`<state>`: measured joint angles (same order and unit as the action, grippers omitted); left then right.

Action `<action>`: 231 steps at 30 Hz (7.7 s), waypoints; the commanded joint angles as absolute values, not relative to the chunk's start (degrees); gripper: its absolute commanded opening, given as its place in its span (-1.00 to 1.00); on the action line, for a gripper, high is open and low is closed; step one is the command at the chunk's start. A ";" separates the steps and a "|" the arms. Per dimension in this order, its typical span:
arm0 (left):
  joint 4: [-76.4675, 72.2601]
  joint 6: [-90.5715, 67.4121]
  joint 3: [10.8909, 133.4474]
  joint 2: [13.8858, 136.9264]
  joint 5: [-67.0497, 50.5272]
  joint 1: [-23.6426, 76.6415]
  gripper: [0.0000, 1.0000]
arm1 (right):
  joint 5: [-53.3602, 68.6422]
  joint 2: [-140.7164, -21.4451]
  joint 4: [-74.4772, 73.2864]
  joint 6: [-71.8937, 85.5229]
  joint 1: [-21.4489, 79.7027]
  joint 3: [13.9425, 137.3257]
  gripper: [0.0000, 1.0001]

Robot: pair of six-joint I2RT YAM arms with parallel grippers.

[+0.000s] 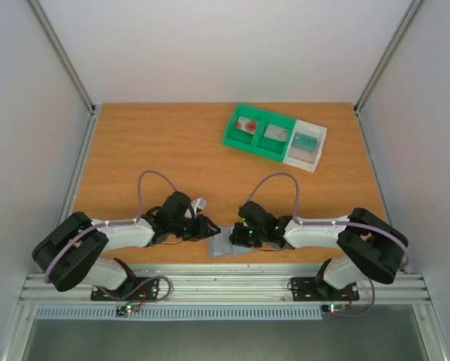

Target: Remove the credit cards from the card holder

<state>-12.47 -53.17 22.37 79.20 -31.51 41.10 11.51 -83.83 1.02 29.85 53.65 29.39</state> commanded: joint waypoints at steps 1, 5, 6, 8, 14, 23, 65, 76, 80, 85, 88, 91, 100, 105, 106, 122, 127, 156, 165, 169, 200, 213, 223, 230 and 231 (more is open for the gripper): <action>-19.09 -53.83 23.03 80.61 -33.98 41.10 -0.47 | 10.91 -86.10 -1.01 30.62 54.14 27.61 -0.98; -19.60 -54.49 23.20 80.72 -34.74 41.30 -0.81 | 11.70 -85.85 -0.18 31.10 54.14 27.26 -0.98; -19.60 -54.49 23.28 80.70 -35.07 41.40 -0.89 | 11.94 -85.68 -0.18 31.11 54.10 27.08 -0.98; -19.66 -54.71 23.42 80.93 -35.44 41.58 -0.93 | 12.65 -85.20 2.98 31.24 54.10 26.36 -0.98; -19.56 -55.39 24.67 80.87 -36.32 42.51 -0.97 | 13.04 -85.31 5.25 31.38 54.14 26.10 -0.98; -16.10 -55.47 27.09 80.15 -34.35 44.87 -0.43 | 12.99 -82.57 5.56 30.35 54.14 25.17 -0.88; -11.60 -53.88 29.39 82.88 -27.40 48.52 -0.34 | -0.64 -59.48 -18.20 26.81 54.14 27.89 -0.68; -11.94 -54.40 28.13 84.17 -25.53 48.18 -0.37 | 3.32 -68.81 -13.46 25.67 54.14 30.49 -0.66; -12.40 -54.65 27.67 84.61 -25.23 48.16 -0.37 | 2.85 -71.04 -13.27 25.50 54.14 30.52 -0.63; -12.58 -55.28 27.18 84.72 -24.34 48.16 -0.36 | 2.27 -72.73 -13.13 25.75 54.14 30.50 -0.61; -12.59 -55.28 27.22 84.81 -24.20 48.17 -0.36 | 1.50 -73.25 -13.79 25.52 54.15 30.52 -0.58; -12.69 -55.45 27.25 85.09 -24.24 48.16 -0.36 | 2.23 -74.05 -12.90 25.64 54.14 30.23 -0.58; -12.59 -55.64 27.18 85.13 -24.34 48.16 -0.36 | 1.70 -68.13 -17.91 26.71 55.80 30.98 -0.58; -12.66 -55.85 27.49 84.98 -24.52 48.21 -0.36 | -1.78 -67.45 -20.20 27.72 57.68 31.03 -0.57; -12.70 -55.89 27.54 84.95 -24.52 48.18 -0.36 | -1.91 -67.91 -20.01 27.77 57.73 31.03 -0.57; -15.06 -57.60 27.07 86.78 -25.05 48.24 -0.37 | -1.79 -74.37 -14.77 27.53 57.74 30.50 -0.57; -15.93 -58.22 27.15 87.79 -24.96 48.26 -0.38 | -0.71 -74.78 -13.37 28.49 57.74 29.49 -0.58; -19.40 -59.79 26.45 88.54 -23.35 48.60 -0.99 | 0.64 -76.00 -11.64 31.18 58.01 27.33 -0.65; -14.70 -57.89 26.52 85.41 -22.47 48.31 -0.99 | 0.18 -75.92 -13.48 31.42 58.01 27.33 -0.67; -13.20 -57.16 26.24 84.40 -22.59 47.84 -0.99 | -1.58 -75.79 -13.62 31.42 57.99 27.42 -0.67; 1.89 -38.76 28.52 61.88 -14.94 46.85 -0.99 | -0.62 -61.71 -26.88 33.12 57.91 37.14 -0.63; -5.74 -16.30 25.92 55.25 -8.66 51.42 -0.99 | -0.64 -64.92 -47.37 51.63 57.49 55.04 -0.62; -7.61 -9.13 24.66 55.47 -7.12 54.76 -0.99 | -1.57 -64.76 -44.09 62.81 57.46 58.18 -0.57; -9.88 -6.77 23.38 53.96 -7.44 55.63 -0.99 | -1.32 -66.67 -44.10 66.58 57.39 60.92 -0.55; -10.11 -6.64 23.15 53.66 -7.42 55.70 -0.99 | -0.93 -67.10 -44.04 67.07 57.39 61.23 -0.55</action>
<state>-4.25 -9.74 24.36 55.42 -8.29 55.24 -0.21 -65.87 -43.57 62.74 57.47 59.07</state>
